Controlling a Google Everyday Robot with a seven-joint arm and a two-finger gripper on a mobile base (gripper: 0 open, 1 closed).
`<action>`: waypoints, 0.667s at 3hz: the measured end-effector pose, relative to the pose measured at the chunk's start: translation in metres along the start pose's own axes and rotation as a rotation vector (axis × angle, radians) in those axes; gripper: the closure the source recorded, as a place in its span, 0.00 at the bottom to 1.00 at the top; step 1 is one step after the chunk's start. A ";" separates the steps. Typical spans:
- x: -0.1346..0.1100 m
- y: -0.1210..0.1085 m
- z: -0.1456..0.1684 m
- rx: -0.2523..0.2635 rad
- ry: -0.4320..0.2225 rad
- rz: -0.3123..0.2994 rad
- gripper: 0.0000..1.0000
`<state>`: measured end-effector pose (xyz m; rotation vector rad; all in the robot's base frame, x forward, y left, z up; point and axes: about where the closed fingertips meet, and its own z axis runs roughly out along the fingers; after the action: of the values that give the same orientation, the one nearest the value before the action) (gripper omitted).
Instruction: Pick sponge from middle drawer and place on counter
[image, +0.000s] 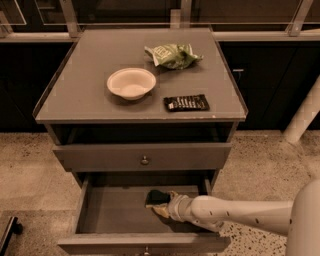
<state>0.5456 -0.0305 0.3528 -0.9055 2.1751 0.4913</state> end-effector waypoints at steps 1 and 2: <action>-0.020 0.005 -0.024 -0.081 -0.049 -0.021 1.00; -0.024 0.007 -0.080 -0.117 -0.062 0.007 1.00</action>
Offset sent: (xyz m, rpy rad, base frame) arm -0.0732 -0.0711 0.1378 0.1295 0.0370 0.1004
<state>0.5145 -0.0613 0.4246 -0.9328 2.1124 0.6474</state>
